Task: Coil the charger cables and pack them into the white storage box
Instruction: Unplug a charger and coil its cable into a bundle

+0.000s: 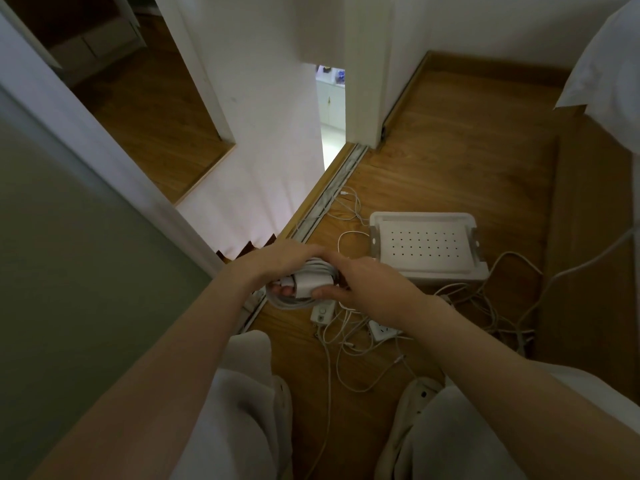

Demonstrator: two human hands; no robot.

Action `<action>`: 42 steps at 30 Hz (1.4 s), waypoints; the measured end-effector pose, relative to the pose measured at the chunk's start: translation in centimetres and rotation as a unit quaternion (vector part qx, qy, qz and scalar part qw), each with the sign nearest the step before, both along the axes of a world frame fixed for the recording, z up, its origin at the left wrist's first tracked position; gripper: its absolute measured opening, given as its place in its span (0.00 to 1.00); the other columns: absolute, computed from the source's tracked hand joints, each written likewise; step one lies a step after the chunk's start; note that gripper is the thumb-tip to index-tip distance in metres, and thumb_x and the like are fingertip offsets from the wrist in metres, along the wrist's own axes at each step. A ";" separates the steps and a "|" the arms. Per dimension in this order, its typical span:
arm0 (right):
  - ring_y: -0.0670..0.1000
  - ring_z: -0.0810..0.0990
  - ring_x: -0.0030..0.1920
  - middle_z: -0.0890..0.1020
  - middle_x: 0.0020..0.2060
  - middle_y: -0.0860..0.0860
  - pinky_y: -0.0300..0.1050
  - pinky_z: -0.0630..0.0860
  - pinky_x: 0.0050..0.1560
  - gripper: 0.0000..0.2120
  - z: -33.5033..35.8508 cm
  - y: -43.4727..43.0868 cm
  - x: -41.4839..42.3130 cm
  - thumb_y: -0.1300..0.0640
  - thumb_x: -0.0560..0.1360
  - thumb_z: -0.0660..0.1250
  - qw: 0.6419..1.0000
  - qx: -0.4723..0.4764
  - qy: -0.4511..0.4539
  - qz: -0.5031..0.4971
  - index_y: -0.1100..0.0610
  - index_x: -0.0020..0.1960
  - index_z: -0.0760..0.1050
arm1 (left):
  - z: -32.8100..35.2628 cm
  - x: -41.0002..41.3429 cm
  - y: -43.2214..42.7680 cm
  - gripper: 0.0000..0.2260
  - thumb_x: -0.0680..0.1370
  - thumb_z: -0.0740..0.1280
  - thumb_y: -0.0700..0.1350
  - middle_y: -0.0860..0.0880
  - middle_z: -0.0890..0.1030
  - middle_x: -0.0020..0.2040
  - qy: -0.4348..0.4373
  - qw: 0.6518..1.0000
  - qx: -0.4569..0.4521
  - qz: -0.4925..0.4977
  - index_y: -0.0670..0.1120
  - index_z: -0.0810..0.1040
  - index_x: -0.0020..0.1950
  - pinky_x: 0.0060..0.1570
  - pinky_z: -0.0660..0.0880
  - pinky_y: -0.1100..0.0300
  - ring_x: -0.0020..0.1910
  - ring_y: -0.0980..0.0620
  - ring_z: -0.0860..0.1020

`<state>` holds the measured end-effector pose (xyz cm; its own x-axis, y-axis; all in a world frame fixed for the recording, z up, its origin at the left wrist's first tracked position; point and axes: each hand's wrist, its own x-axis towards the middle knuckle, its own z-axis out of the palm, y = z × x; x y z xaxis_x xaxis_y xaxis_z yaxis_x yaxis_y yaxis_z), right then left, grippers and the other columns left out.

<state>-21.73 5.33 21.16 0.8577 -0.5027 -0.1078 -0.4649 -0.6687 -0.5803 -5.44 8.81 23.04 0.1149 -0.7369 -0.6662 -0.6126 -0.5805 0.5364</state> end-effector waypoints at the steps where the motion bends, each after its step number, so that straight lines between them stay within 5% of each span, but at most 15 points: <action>1: 0.45 0.73 0.37 0.80 0.47 0.51 0.34 0.67 0.32 0.27 0.0 0.1 0.0 0.42 0.76 0.59 1.000 0.006 0.013 0.004 0.51 0.71 0.59 | -0.2 0.0 0.0 0.27 0.68 0.57 0.64 0.42 0.80 0.54 0.001 1.000 0.009 0.001 0.49 0.76 0.58 0.46 0.77 0.56 0.50 0.44 0.80; 6: 0.48 0.79 0.41 0.81 0.46 0.50 0.45 0.79 0.44 0.22 0.2 -0.7 -0.2 0.41 0.75 0.60 0.999 0.018 -0.010 -0.044 0.53 0.63 0.68 | 0.1 -1.2 -0.8 0.22 0.79 0.55 0.56 0.42 0.80 0.43 -0.048 0.982 -0.119 0.140 0.39 0.77 0.50 0.38 0.75 0.59 0.42 0.46 0.80; 9: 0.42 0.75 0.33 0.77 0.37 0.45 0.32 0.73 0.33 0.14 0.8 -0.9 -0.1 0.44 0.76 0.62 0.989 0.095 -0.080 -0.085 0.53 0.54 0.72 | 0.6 -1.7 -0.9 0.17 0.80 0.57 0.51 0.49 0.78 0.36 -0.105 0.922 -0.306 0.215 0.42 0.79 0.43 0.33 0.75 0.65 0.34 0.55 0.79; 12: 0.39 0.69 0.24 0.73 0.30 0.45 0.27 0.66 0.24 0.10 1.1 -0.8 0.0 0.46 0.78 0.59 0.969 0.161 -0.128 -0.134 0.52 0.47 0.71 | 1.2 -1.3 -1.1 0.10 0.80 0.59 0.48 0.49 0.80 0.42 -0.067 0.881 -0.397 0.247 0.48 0.77 0.45 0.35 0.78 0.65 0.37 0.55 0.79; 16: 0.43 0.66 0.24 0.70 0.28 0.48 0.28 0.63 0.21 0.18 1.6 -1.5 -0.5 0.44 0.79 0.56 0.904 0.284 -0.171 -0.271 0.55 0.39 0.72 | 0.7 -2.0 -1.4 0.18 0.79 0.60 0.54 0.50 0.77 0.54 0.168 0.901 -0.299 0.266 0.46 0.67 0.65 0.45 0.78 0.63 0.48 0.56 0.79; 18: 0.44 0.66 0.26 0.70 0.28 0.48 0.30 0.63 0.23 0.20 1.7 -1.6 -0.6 0.43 0.79 0.55 0.866 0.337 -0.197 -0.313 0.54 0.37 0.72 | 0.3 -3.1 -1.3 0.18 0.79 0.59 0.55 0.51 0.78 0.53 0.240 0.903 -0.261 0.244 0.47 0.69 0.65 0.44 0.78 0.65 0.49 0.57 0.80; 24: 0.41 0.66 0.23 0.70 0.27 0.47 0.32 0.64 0.26 0.16 1.1 -0.5 0.0 0.46 0.79 0.57 0.866 0.331 -0.237 -0.292 0.51 0.36 0.70 | -0.2 -4.5 -1.5 0.18 0.80 0.60 0.52 0.47 0.76 0.58 0.165 0.904 -0.306 0.250 0.44 0.63 0.66 0.50 0.78 0.61 0.54 0.53 0.78; 27: 0.37 0.68 0.21 0.70 0.28 0.45 0.27 0.63 0.24 0.08 0.8 -0.6 -0.1 0.51 0.79 0.59 0.886 0.320 -0.223 -0.251 0.53 0.48 0.74 | -0.2 -3.9 -1.5 0.16 0.81 0.56 0.50 0.45 0.74 0.60 0.142 0.908 -0.295 0.260 0.44 0.62 0.66 0.58 0.76 0.50 0.57 0.49 0.76; 31: 0.40 0.68 0.27 0.70 0.29 0.46 0.31 0.66 0.28 0.13 0.2 -1.0 0.1 0.52 0.79 0.59 0.901 0.301 -0.198 -0.241 0.54 0.61 0.74 | 0.2 -3.7 -1.4 0.14 0.82 0.54 0.48 0.44 0.74 0.60 0.182 0.887 -0.300 0.301 0.43 0.63 0.65 0.55 0.77 0.54 0.58 0.48 0.76; 37: 0.40 0.68 0.25 0.71 0.28 0.46 0.33 0.65 0.28 0.11 -0.1 -1.4 0.2 0.54 0.79 0.61 0.914 0.242 -0.219 -0.243 0.57 0.58 0.75 | 0.5 -3.7 -1.2 0.11 0.82 0.56 0.47 0.47 0.76 0.58 0.273 0.857 -0.323 0.295 0.46 0.66 0.63 0.48 0.80 0.59 0.56 0.51 0.78; 42: 0.40 0.67 0.24 0.70 0.28 0.46 0.30 0.63 0.27 0.08 -0.7 -1.0 -0.2 0.55 0.79 0.61 0.906 0.245 -0.231 -0.257 0.58 0.51 0.75 | 0.0 -4.3 -1.3 0.19 0.77 0.66 0.44 0.48 0.77 0.57 0.248 0.886 -0.318 0.229 0.48 0.64 0.65 0.49 0.79 0.60 0.56 0.51 0.79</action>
<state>-21.89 4.36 20.48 0.5338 -0.8378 -0.1148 -0.2737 -0.0427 -0.9609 -9.74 7.49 23.05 0.3076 -0.9334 -0.1847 0.0111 -0.1906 0.9816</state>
